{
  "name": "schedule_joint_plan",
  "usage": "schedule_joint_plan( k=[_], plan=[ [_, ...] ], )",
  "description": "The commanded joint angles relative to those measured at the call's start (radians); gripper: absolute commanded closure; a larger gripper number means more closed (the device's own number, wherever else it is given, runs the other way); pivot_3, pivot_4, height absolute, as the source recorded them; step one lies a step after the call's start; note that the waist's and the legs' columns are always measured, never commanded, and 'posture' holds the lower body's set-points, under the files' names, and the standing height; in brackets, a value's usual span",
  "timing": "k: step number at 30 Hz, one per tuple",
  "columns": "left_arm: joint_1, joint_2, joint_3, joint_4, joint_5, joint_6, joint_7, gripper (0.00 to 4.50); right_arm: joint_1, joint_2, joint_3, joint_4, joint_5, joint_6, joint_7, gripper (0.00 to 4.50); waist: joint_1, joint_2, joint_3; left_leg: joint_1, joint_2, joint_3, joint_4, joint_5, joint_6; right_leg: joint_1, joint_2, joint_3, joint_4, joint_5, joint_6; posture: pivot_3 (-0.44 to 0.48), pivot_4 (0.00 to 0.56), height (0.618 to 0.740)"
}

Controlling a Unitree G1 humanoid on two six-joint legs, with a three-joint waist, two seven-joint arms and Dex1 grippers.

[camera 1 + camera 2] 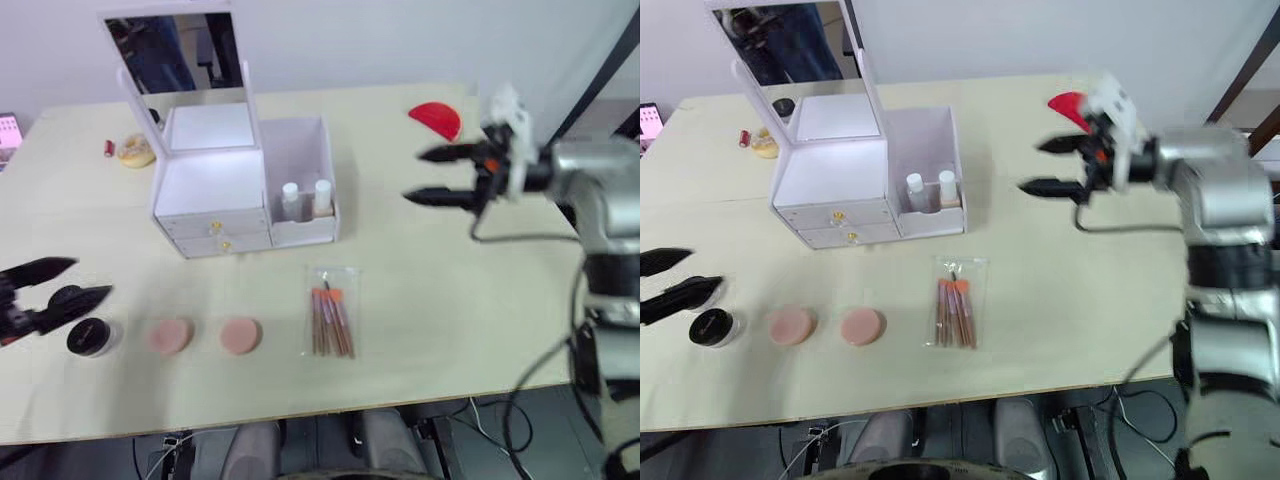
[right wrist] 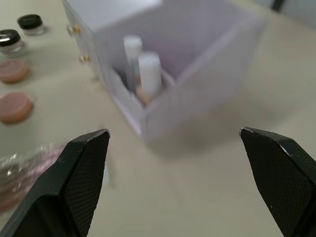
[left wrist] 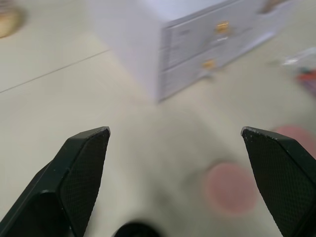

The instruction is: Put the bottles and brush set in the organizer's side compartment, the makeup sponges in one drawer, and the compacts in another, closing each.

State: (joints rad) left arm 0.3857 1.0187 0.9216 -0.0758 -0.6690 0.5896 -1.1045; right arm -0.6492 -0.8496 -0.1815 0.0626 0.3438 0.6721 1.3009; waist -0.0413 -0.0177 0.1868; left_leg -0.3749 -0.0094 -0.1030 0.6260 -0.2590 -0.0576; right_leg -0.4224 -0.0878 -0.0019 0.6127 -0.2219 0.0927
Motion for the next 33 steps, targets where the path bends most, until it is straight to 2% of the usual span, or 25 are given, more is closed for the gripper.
schedule_joint_plan(
  k=[1,5,8,12,18,24,28,30,33],
  plan=[
    [0.031,0.007,0.092,0.183,0.081,-0.112,-0.049,0.0,0.19,-0.063,-0.194,-0.081,0.034,-0.104,-0.014,0.04,-0.002,0.0,0.0,0.0,0.0,0.001,0.0,0.0,0.0,0.0,0.0,0.0,0.0,0.0,0.001,0.0,0.15,0.739],
    [0.024,0.012,0.097,0.441,0.146,-0.262,-0.07,0.0,0.447,-0.08,-0.31,-0.021,-0.012,-0.279,-0.036,0.04,-0.002,-0.002,-0.001,0.002,0.003,0.005,0.001,0.0,0.0,0.0,0.0,0.001,0.0,-0.001,0.001,0.0,0.15,0.739],
    [-0.009,0.022,0.083,0.566,0.166,-0.339,-0.072,0.0,0.546,-0.092,-0.339,0.057,-0.012,-0.338,-0.042,0.04,-0.003,-0.003,-0.001,0.002,0.005,0.011,0.003,0.0,0.0,-0.001,-0.002,0.001,-0.001,-0.001,0.001,0.0,0.15,0.739],
    [-0.064,0.043,0.06,0.682,0.18,-0.401,-0.083,0.0,0.592,-0.092,-0.349,0.086,0.01,-0.39,-0.045,0.04,-0.003,-0.003,-0.001,0.002,0.007,0.019,0.005,-0.001,-0.002,-0.003,-0.007,0.0,-0.002,-0.001,0.001,0.0,0.15,0.739],
    [-0.089,0.058,0.045,0.727,0.183,-0.426,-0.096,0.0,0.607,-0.1,-0.339,0.082,0.021,-0.41,-0.066,0.04,-0.002,-0.006,-0.004,0.002,0.007,0.024,0.005,-0.001,-0.001,-0.004,-0.01,0.0,-0.004,-0.001,0.001,0.0,0.15,0.739],
    [-0.099,0.061,0.034,0.729,0.182,-0.428,-0.1,0.0,0.604,-0.104,-0.333,0.06,0.04,-0.393,-0.086,0.04,0.003,-0.007,-0.004,0.003,0.007,0.023,0.001,-0.004,0.001,-0.005,-0.009,-0.001,0.0,0.001,0.0,0.0,0.15,0.739],
    [-0.119,0.048,0.004,0.672,0.176,-0.409,-0.105,0.0,0.58,-0.104,-0.311,0.029,0.052,-0.371,-0.106,0.04,0.005,-0.007,-0.004,0.003,0.007,0.023,0.001,-0.004,0.003,-0.005,-0.009,-0.002,0.0,0.0,0.001,0.0,0.15,0.739],
    [-0.125,0.026,-0.037,0.574,0.161,-0.383,-0.11,0.0,0.556,-0.097,-0.279,-0.015,0.062,-0.35,-0.118,0.04,0.004,-0.007,-0.004,0.003,0.007,0.023,0.002,-0.004,0.002,-0.004,-0.009,-0.002,0.0,0.0,0.001,0.0,0.15,0.739],
    [-0.138,-0.045,-0.154,0.271,0.097,-0.284,-0.087,0.0,0.498,-0.069,-0.194,-0.139,0.092,-0.294,-0.139,0.04,0.005,-0.006,-0.003,0.003,0.008,0.023,0.005,-0.004,0.002,-0.003,-0.009,-0.001,-0.001,0.0,0.001,0.0,0.15,0.739]
  ],
)
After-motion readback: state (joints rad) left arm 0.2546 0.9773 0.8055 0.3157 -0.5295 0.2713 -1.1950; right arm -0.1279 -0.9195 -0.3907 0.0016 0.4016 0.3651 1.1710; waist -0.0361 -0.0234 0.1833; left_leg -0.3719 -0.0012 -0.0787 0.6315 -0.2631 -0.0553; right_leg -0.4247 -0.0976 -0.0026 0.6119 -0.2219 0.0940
